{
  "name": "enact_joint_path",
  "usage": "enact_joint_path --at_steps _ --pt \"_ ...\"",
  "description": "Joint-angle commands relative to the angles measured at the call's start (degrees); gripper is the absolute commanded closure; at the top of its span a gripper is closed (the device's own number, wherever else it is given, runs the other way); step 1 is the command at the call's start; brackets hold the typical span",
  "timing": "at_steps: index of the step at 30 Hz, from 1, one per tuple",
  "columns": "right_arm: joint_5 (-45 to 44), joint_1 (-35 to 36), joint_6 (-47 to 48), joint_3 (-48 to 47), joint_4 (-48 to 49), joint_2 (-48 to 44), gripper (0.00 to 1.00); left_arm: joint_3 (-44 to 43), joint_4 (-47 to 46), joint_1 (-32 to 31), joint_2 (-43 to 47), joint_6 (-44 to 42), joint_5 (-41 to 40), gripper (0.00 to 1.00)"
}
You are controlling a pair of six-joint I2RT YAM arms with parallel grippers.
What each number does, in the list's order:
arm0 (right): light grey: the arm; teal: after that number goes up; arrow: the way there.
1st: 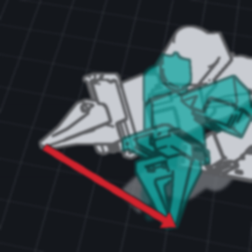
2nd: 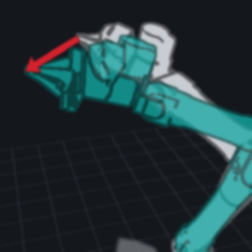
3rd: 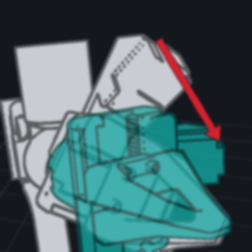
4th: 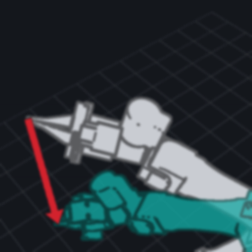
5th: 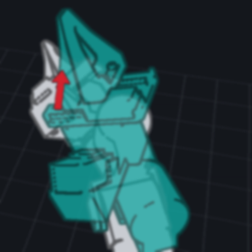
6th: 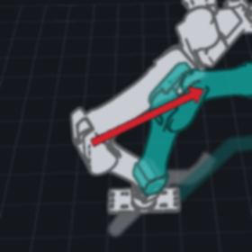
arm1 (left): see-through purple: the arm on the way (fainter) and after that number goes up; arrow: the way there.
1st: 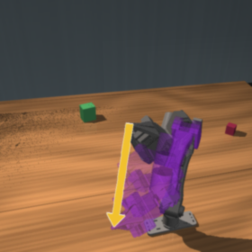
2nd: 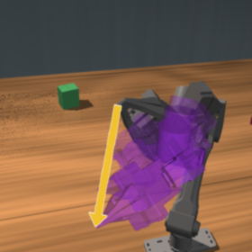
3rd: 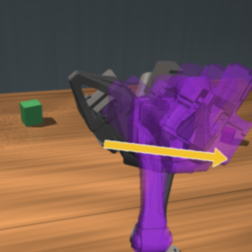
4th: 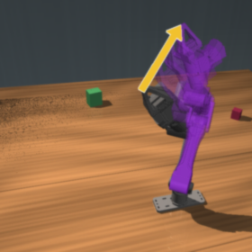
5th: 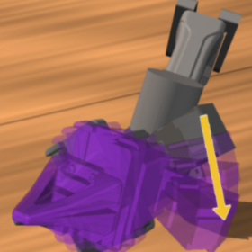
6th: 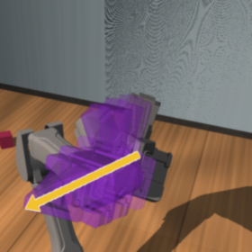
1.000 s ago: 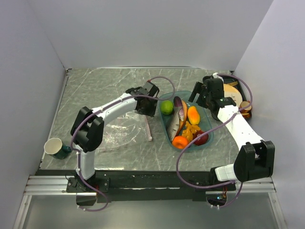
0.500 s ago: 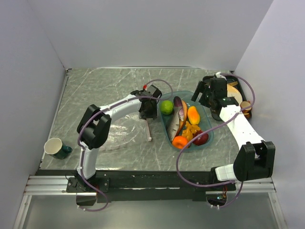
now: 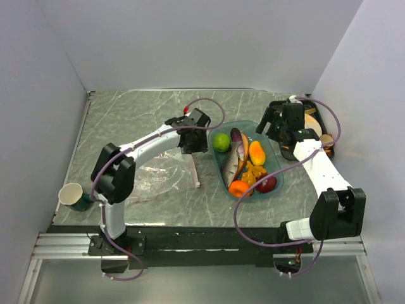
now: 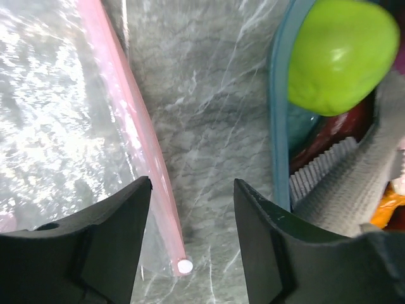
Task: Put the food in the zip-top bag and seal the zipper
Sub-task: Open the zipper of the food storage bag at the center of the board.
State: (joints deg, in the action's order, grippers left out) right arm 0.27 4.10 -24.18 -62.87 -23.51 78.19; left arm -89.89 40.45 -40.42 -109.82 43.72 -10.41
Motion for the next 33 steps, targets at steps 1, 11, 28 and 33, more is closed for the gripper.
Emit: enact_joint_path --at_steps 1,11,28,33 --pt "1.2 -0.7 0.6 -0.7 1.8 0.0 0.0 -0.1 0.9 -0.4 2.3 2.6 -4.8 0.41" --pt "2.6 -1.1 0.5 -1.0 2.0 0.5 0.0 1.5 0.6 -0.2 -1.4 4.6 -7.6 0.5" --pt "4.2 -1.4 0.4 -1.3 1.9 2.1 0.0 -0.6 1.4 1.6 -7.2 4.3 -6.5 0.56" --pt "4.0 -1.4 0.5 -1.4 1.7 2.3 0.0 -0.3 1.0 1.8 -6.7 3.8 -5.8 0.78"
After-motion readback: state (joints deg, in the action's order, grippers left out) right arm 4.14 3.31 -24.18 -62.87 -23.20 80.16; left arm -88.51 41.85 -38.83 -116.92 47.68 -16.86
